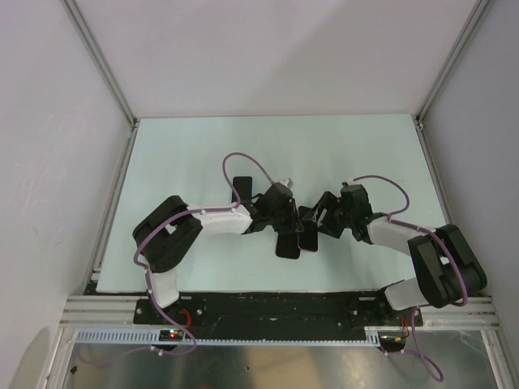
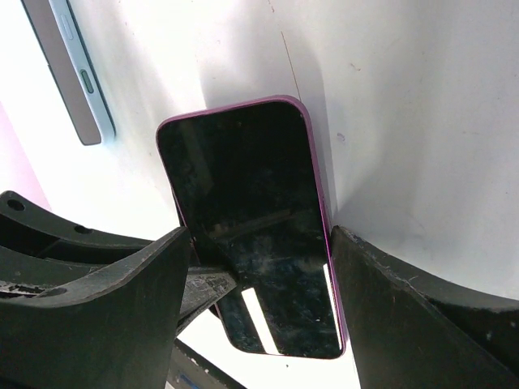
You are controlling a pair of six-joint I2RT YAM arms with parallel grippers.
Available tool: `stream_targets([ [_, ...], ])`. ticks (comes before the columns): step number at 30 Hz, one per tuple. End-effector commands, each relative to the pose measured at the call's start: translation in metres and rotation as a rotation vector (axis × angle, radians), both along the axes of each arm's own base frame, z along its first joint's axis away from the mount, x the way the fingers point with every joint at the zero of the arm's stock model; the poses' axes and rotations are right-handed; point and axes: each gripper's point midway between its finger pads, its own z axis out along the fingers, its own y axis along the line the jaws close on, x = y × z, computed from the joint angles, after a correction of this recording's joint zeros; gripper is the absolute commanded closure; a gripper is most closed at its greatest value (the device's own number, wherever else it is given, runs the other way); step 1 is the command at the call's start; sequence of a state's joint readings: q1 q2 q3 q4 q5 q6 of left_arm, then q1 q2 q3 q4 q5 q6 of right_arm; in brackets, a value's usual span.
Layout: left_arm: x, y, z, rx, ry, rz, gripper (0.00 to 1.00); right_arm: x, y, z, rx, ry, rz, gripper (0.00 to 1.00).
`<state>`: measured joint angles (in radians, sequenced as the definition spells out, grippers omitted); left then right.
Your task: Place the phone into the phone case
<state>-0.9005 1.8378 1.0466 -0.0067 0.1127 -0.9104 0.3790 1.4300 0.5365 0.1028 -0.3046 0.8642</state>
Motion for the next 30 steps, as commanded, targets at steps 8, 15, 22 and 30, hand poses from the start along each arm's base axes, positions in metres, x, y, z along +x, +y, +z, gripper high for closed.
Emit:
stream_targets([
  [8,-0.007,-0.036,0.031,-0.169,-0.013,-0.076,0.77,-0.031,0.002,-0.020,0.005,0.106,0.044,0.25],
  [15,-0.010,-0.037,0.022,-0.154,0.001,-0.082,0.77,-0.030,0.000,-0.016,0.010,0.093,0.040,0.25],
  [22,-0.012,-0.039,0.014,-0.138,0.007,-0.087,0.79,-0.029,-0.002,-0.014,0.015,0.085,0.031,0.25],
  [30,-0.010,-0.040,0.018,-0.144,-0.002,-0.086,0.99,-0.025,-0.009,-0.002,0.013,0.044,0.018,0.23],
])
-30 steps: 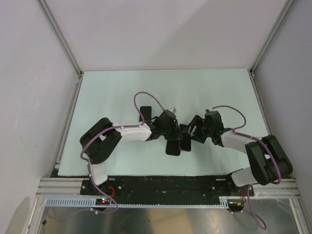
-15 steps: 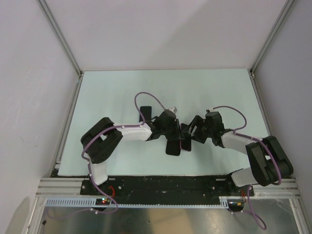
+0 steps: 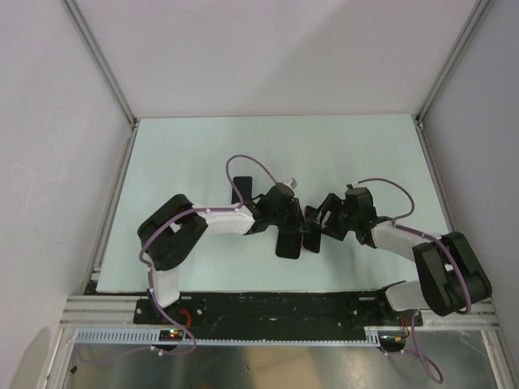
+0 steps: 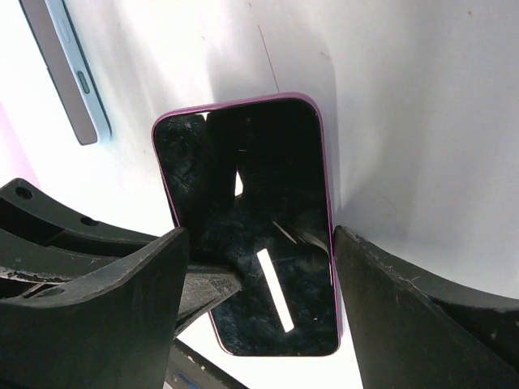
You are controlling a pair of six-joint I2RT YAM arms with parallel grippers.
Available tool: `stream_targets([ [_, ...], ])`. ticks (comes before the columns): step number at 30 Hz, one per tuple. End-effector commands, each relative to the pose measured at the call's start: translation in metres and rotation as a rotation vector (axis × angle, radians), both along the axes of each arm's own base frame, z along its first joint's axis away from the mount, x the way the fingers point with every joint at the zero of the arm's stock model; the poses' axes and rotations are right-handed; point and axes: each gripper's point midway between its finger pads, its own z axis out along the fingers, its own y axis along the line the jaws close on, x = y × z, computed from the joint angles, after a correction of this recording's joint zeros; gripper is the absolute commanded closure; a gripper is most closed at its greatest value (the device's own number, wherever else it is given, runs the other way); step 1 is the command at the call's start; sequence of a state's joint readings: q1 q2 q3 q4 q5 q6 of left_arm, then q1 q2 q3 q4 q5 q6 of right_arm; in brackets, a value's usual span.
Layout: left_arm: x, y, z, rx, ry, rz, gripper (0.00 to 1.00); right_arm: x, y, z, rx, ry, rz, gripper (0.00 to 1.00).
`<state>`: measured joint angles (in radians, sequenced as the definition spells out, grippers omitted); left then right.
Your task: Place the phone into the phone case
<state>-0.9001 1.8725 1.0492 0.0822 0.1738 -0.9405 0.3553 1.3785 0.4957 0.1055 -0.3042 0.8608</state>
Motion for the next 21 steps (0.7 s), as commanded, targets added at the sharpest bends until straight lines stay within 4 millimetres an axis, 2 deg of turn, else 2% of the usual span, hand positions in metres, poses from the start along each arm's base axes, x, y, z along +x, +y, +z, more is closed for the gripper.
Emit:
stream_targets([
  [1,-0.008,-0.022,0.019,-0.069,-0.029,-0.060,1.00,-0.019,-0.001,0.000,0.009,0.045,0.035,0.22],
  [8,0.004,-0.013,0.039,-0.112,-0.035,-0.039,1.00,-0.008,-0.025,0.029,-0.004,-0.059,-0.012,0.15],
  [14,0.011,-0.003,0.059,-0.158,-0.044,-0.018,1.00,-0.001,-0.044,0.046,0.008,-0.118,-0.050,0.12],
  [21,0.022,0.015,0.092,-0.295,-0.037,0.017,1.00,0.002,-0.034,0.064,0.125,-0.192,0.006,0.13],
])
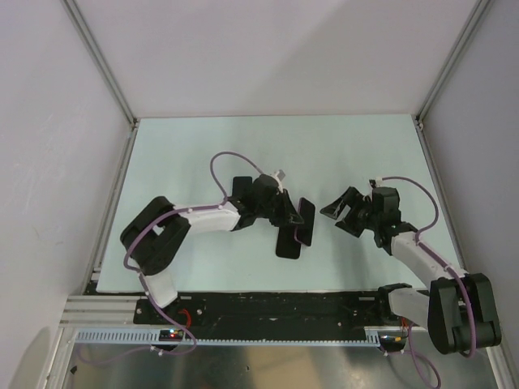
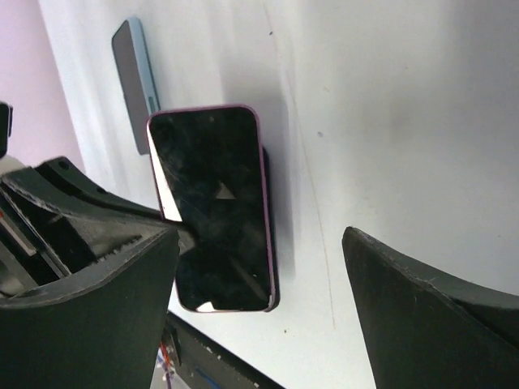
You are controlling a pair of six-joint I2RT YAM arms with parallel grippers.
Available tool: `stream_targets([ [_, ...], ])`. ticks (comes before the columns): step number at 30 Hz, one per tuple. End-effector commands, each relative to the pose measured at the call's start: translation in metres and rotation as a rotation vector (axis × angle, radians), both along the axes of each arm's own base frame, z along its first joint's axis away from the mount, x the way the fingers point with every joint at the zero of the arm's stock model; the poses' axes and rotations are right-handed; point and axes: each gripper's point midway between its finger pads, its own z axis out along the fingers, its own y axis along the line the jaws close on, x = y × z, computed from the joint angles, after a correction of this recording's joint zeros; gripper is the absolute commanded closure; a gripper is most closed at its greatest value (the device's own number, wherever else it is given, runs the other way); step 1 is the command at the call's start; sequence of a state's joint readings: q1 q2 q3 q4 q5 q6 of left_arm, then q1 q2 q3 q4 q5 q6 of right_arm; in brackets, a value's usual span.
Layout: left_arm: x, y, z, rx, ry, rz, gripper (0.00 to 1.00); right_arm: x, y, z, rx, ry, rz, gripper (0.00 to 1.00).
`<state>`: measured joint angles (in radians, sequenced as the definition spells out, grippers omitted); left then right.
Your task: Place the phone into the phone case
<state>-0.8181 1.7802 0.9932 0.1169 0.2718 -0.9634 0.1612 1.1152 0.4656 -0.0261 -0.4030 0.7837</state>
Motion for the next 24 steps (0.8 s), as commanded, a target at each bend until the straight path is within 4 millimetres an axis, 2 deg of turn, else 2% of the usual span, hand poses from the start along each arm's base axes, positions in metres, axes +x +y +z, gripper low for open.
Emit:
stream_targets([
  [1,0.010,-0.002,0.067,-0.216,-0.057,0.003,1.00,0.001,0.016,0.020,0.094,-0.097,0.096,0.13],
  [11,0.009,0.012,0.111,-0.412,-0.057,0.010,1.00,-0.006,0.052,0.048,0.265,-0.187,0.230,0.16],
  [17,0.004,0.012,0.129,-0.502,-0.056,-0.011,1.00,-0.009,0.073,0.064,0.360,-0.206,0.285,0.23],
  [21,0.002,0.014,0.133,-0.535,-0.049,-0.016,1.00,-0.010,0.082,0.072,0.413,-0.206,0.303,0.35],
  [24,0.001,0.015,0.132,-0.544,-0.046,-0.020,1.00,-0.010,0.086,0.076,0.438,-0.207,0.309,0.49],
])
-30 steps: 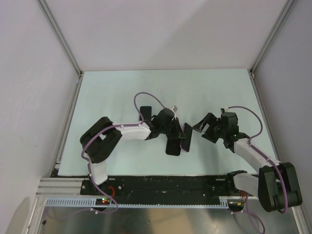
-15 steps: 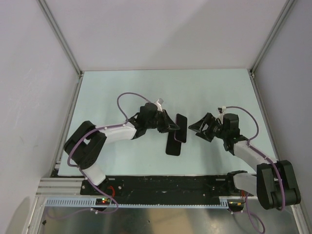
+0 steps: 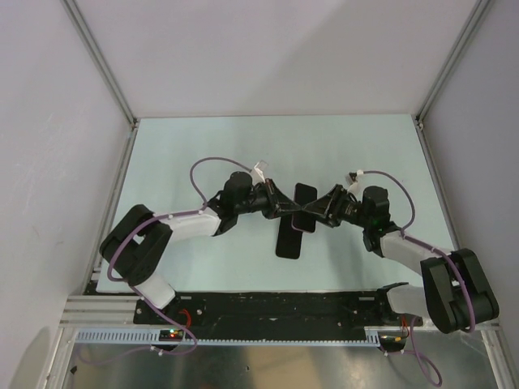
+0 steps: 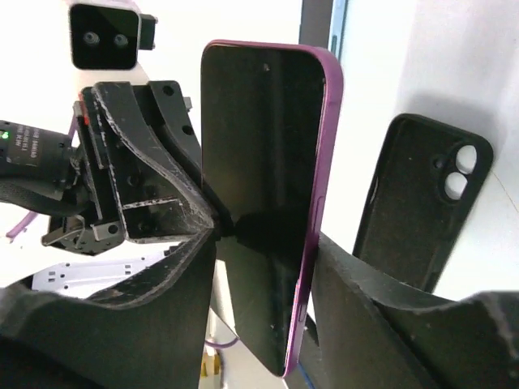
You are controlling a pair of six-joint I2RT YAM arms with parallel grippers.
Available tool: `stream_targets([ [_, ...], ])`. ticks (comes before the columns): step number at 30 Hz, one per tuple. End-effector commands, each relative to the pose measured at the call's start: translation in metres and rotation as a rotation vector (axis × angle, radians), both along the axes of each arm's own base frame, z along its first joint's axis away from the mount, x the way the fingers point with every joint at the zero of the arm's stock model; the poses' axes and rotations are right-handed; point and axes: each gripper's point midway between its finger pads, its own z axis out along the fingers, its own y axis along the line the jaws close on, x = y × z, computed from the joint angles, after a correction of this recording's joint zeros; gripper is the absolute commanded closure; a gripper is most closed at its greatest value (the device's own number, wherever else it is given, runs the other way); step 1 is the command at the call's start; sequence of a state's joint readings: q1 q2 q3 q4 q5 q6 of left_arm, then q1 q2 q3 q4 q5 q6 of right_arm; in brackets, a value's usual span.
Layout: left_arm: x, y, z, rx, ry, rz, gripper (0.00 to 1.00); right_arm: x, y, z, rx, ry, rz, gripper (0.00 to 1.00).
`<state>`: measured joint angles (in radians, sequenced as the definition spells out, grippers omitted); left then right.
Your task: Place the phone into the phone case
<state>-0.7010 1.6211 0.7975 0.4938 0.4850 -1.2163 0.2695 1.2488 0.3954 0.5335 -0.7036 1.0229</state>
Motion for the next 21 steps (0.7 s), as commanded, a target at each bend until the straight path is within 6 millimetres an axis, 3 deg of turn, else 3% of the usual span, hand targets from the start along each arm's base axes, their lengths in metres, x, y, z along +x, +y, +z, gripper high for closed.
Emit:
stream_targets([
  [1,-0.005,-0.003,0.052,-0.153,-0.093,-0.044,1.00,0.000,0.010,0.025,0.085,-0.054,0.034,0.53],
  [8,-0.009,-0.001,0.047,-0.152,-0.089,-0.055,0.99,-0.002,0.014,0.035,0.124,-0.061,0.047,0.89],
  [10,-0.010,0.000,0.045,-0.148,-0.088,-0.055,0.92,-0.003,0.015,0.036,0.128,-0.056,0.050,0.97],
  [21,-0.016,0.007,0.027,-0.114,-0.072,-0.049,0.51,-0.003,0.012,0.038,0.109,-0.053,0.017,1.00],
])
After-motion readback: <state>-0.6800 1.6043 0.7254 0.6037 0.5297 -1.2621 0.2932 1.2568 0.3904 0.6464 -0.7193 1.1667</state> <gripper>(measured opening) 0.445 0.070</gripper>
